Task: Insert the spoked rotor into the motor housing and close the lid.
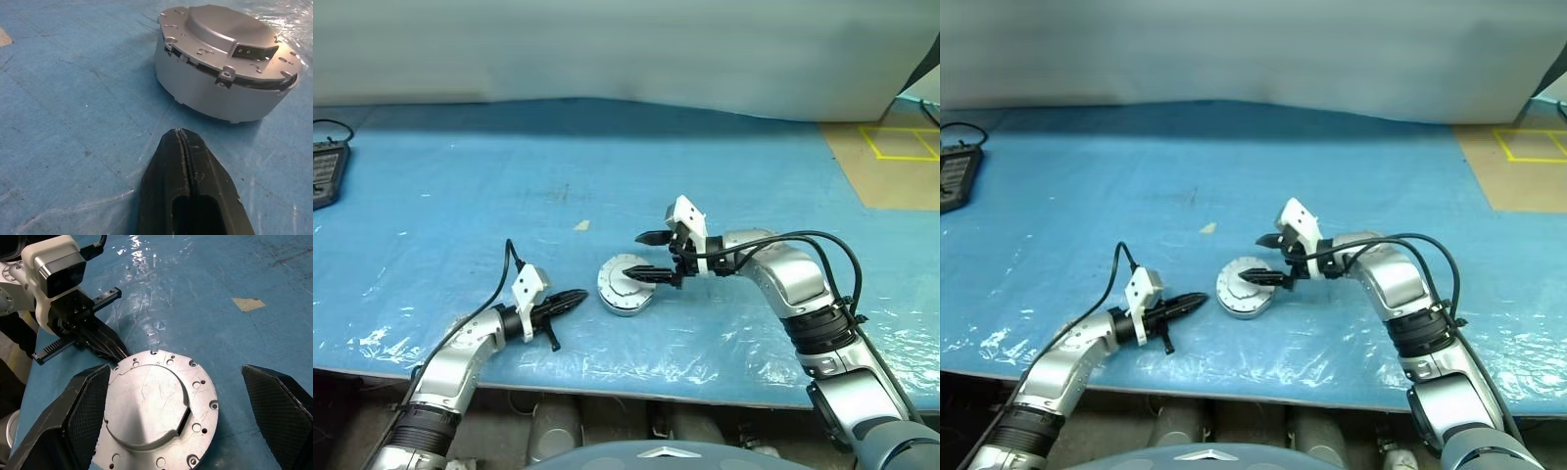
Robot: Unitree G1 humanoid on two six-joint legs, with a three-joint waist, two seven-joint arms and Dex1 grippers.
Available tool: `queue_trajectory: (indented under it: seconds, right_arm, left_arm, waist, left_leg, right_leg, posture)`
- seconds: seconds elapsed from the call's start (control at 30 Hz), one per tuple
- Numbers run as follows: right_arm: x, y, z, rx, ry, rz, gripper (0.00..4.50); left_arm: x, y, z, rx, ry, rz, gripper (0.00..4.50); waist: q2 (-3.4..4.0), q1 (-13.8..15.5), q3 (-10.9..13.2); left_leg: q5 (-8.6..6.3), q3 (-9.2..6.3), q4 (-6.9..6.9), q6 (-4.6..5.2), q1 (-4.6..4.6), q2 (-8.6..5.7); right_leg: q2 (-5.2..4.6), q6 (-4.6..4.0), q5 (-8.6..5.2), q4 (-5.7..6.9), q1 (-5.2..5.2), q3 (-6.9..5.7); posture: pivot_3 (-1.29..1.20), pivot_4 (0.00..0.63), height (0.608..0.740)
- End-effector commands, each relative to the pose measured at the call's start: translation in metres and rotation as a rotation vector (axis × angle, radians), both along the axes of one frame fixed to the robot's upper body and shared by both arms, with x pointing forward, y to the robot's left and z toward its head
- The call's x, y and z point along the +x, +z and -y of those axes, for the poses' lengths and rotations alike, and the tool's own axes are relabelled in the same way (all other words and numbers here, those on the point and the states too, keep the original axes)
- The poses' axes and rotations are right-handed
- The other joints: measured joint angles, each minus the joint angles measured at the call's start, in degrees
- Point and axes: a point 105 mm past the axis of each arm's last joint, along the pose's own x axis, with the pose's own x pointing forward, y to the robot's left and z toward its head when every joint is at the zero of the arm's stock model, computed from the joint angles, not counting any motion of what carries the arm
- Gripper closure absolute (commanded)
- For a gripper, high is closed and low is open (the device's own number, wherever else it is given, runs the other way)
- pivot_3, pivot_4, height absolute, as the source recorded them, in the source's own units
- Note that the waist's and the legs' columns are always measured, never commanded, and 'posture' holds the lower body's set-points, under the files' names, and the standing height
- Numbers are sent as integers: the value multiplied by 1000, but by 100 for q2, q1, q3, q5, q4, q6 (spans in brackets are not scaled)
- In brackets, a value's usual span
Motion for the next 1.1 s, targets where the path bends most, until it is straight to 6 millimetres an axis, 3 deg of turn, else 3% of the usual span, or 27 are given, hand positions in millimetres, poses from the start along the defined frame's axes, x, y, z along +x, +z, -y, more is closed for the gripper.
queue_trajectory:
  seconds: [0.03,0.2,0.33,0.73,1.1]
  right_arm:
    - [1,15,0,33,11,71,33]
    - [0,24,-8,89,55,161,33]
    - [-4,18,-17,96,118,251,33]
    - [-4,-28,-22,-13,211,323,33]
    - [-13,-24,-20,43,249,318,33]
  left_arm:
    - [1,-4,-2,11,11,-4,4500]
    - [3,-1,-4,6,19,5,4500]
    - [3,5,-2,-25,9,24,4500]
    - [4,24,-5,-60,-3,121,4500]
    - [3,20,-7,-42,2,104,4500]
  waist:
    - [0,0,0]
    - [0,-4,0]
    - [0,-4,0]
    - [-1,-24,0]
    - [-2,-22,0]
  left_leg:
    - [0,0,0,0,1,0]
    - [0,0,3,0,2,2]
    - [0,0,5,0,2,2]
    - [-7,-2,13,13,-7,5]
    - [-10,-2,20,20,-5,6]
  right_leg:
    - [0,0,0,1,1,0]
    - [0,0,0,5,0,0]
    - [0,-1,0,8,0,-1]
    - [2,-2,1,9,-2,-7]
    - [2,-3,2,17,0,-7]
  posture:
    - [0,150,740]
    - [0,150,740]
    - [0,150,740]
    - [0,150,740]
    - [0,150,740]
